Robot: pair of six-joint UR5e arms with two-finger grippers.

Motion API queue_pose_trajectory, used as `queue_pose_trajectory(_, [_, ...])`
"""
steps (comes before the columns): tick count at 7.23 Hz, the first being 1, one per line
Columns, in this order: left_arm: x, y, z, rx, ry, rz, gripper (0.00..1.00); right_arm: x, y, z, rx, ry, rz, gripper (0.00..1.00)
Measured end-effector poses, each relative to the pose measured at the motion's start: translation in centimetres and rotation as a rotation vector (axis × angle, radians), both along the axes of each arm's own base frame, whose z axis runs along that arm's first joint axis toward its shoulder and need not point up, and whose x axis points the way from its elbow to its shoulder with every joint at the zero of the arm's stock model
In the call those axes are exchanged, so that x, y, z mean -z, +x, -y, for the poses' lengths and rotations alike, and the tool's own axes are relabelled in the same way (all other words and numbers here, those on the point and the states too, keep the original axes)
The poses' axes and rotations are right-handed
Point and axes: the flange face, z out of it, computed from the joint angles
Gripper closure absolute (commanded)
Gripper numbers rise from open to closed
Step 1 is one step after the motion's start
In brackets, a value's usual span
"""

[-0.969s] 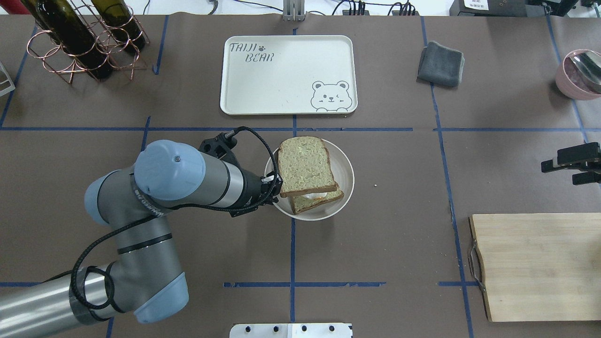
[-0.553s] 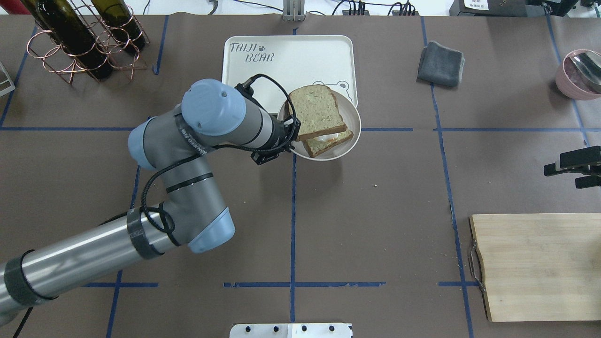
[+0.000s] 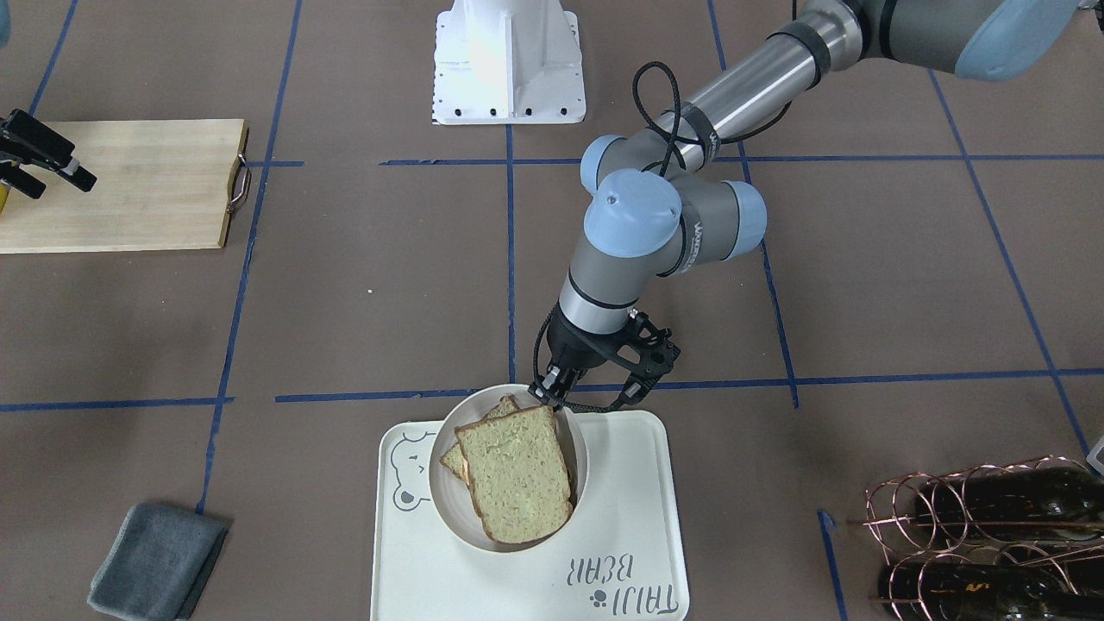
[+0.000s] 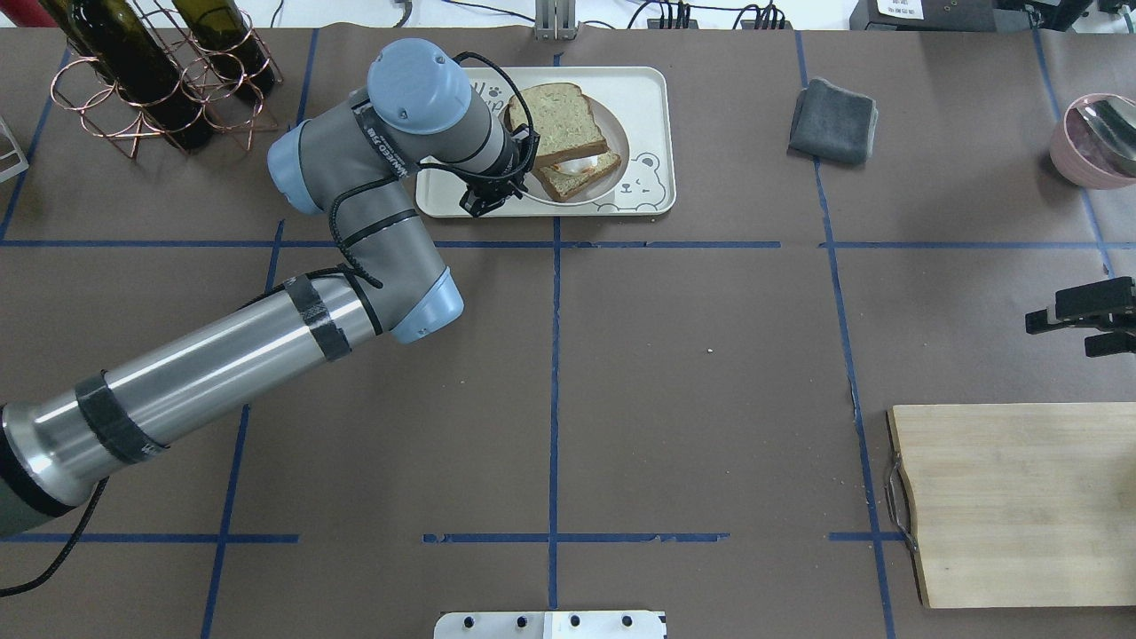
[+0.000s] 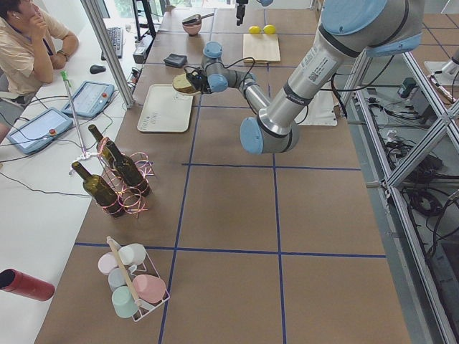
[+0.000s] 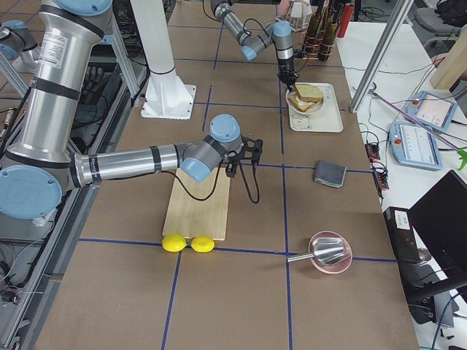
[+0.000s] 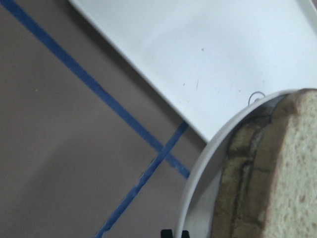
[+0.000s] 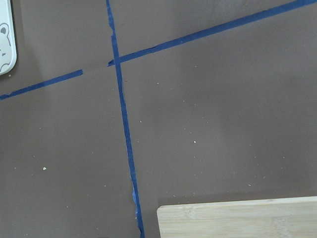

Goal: Make sandwich and place on tray
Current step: 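Lift the plate with the left gripper and carry it onto the white tray, then release the plate on the tray and withdraw the left arm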

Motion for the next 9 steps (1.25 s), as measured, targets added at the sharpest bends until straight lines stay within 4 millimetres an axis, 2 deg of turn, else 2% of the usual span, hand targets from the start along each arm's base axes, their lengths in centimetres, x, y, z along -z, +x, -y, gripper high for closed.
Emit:
queue_pose_trajectory(1, [-1.3,0.3,1.7,0.009,-0.005,0.011,1.0,0.2,-0.1,0.2,0.0,0.005,0.002,0.0])
queue_pose_trajectory(3, [-3.1,0.8,3.2,0.01,0.007,0.019,1.0,0.5,-0.2,0.4,0.0,0.012,0.005,0.0])
queue_pose_trajectory(5, [-3.5,1.3,3.8,0.006,0.023,0.015,0.54,0.5,-0.2,0.5,-0.001,0.011,0.004,0.0])
queue_pose_trajectory(7, [-3.1,1.4,3.9,-0.026,0.08,0.028,0.54,0.4,-0.2,0.4,-0.001,0.009,0.003,0.0])
queue_pose_trajectory(9, [-2.7,0.3,4.3,-0.04,0.129,0.038,0.57,0.3,-0.1,0.3,-0.002,0.007,0.002,0.0])
